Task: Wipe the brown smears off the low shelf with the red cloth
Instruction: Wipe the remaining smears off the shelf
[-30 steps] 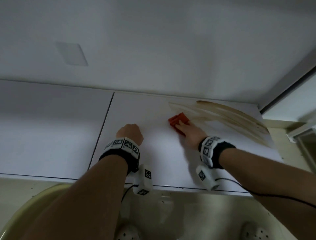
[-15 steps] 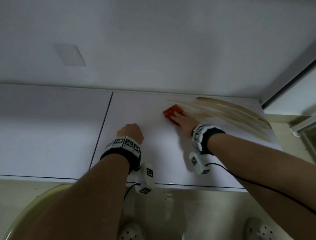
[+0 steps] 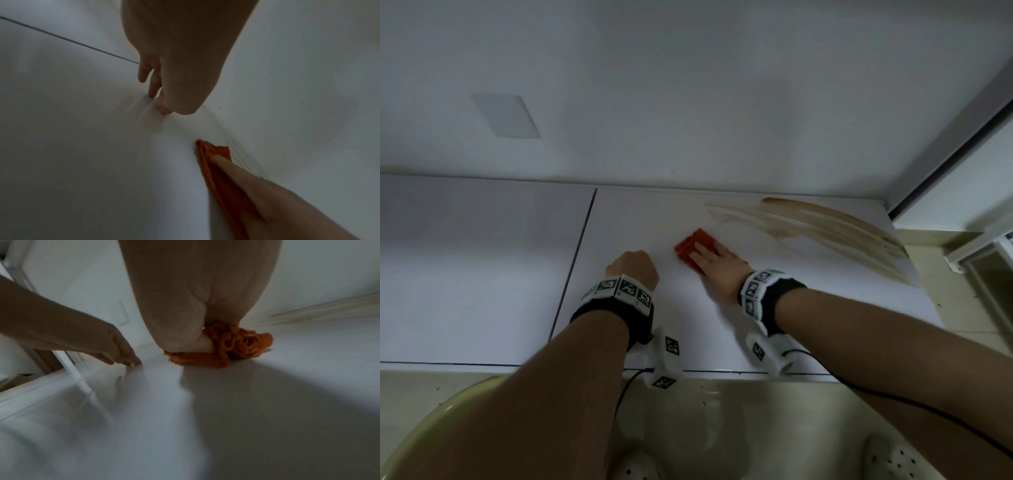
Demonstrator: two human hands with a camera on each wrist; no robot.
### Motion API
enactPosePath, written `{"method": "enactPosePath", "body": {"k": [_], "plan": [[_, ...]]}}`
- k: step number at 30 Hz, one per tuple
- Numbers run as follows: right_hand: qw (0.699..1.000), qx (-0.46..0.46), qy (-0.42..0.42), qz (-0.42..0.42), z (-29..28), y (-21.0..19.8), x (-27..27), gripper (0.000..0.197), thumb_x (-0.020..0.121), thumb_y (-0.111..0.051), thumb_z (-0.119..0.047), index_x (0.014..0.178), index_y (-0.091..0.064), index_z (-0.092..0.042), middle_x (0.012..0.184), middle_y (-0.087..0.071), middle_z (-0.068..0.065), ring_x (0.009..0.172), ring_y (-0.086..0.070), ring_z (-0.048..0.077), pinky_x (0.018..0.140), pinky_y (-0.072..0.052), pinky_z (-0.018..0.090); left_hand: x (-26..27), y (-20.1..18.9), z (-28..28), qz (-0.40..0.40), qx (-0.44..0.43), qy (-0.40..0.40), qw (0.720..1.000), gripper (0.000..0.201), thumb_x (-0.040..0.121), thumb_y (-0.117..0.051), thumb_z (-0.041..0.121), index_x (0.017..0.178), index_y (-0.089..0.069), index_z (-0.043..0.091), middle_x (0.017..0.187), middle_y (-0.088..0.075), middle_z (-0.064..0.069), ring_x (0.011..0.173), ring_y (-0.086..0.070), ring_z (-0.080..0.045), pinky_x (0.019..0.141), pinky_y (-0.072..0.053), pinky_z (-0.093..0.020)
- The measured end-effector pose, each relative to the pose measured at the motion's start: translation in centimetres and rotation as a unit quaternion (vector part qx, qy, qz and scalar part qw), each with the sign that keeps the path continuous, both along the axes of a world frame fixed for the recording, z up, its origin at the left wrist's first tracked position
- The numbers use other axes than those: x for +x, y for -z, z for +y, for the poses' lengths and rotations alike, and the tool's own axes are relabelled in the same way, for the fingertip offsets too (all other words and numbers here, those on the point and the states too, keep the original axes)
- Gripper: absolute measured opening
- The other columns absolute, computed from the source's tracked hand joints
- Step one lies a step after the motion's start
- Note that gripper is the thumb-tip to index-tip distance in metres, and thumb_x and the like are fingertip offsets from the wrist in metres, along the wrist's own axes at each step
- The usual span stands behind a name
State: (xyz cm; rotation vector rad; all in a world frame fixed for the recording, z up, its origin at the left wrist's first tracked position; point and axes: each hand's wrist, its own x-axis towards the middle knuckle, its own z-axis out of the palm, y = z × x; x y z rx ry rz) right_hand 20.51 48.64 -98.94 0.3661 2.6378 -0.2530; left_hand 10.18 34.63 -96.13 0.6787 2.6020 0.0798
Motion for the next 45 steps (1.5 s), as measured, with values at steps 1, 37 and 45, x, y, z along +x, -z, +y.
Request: {"method": "enactPosePath", "body": {"k": [1, 37, 45], "plan": [[1.000, 0.002, 0.005, -0.017, 0.3, 0.1, -0.6, 0.063, 0.099, -0.034, -0.016, 0.152, -0.001, -0.021, 0.160, 0.006, 0.003, 0.147, 0.000, 0.035, 0.119, -0.010, 0.045, -0.1, 0.0, -0.1, -0.002, 0.001, 0.000, 1.000, 0.026, 0.091, -0.044, 0.009, 0.104, -0.065, 0.000, 0.114, -0.064, -0.018, 0.106, -0.061, -0.032, 0.088, -0.049, -0.033], [0.981, 0.020, 0.195, 0.003, 7.7, -1.3, 8.7, 0.068, 0.094, -0.039, -0.020, 0.152, -0.005, -0.017, 0.160, 0.000, 0.002, 0.148, 0.002, 0.026, 0.120, -0.012, 0.039, -0.5, 0.0, 1.1, -0.017, 0.003, -0.012, 1.000, 0.025, 0.092, -0.045, 0.007, 0.097, -0.067, -0.004, 0.107, -0.066, -0.020, 0.101, -0.063, -0.032, 0.081, -0.050, -0.031], [0.996, -0.040, 0.065, 0.053, 1.0, -0.3, 3.1, 0.067, 0.092, -0.045, -0.015, 0.151, -0.014, -0.025, 0.160, -0.005, -0.005, 0.147, -0.003, 0.029, 0.120, -0.010, 0.045, -0.5, 0.2, 0.8, -0.022, 0.004, -0.015, 1.000, 0.027, 0.094, -0.042, 0.005, 0.103, -0.066, -0.004, 0.114, -0.065, -0.019, 0.107, -0.062, -0.031, 0.086, -0.049, -0.030]]}}
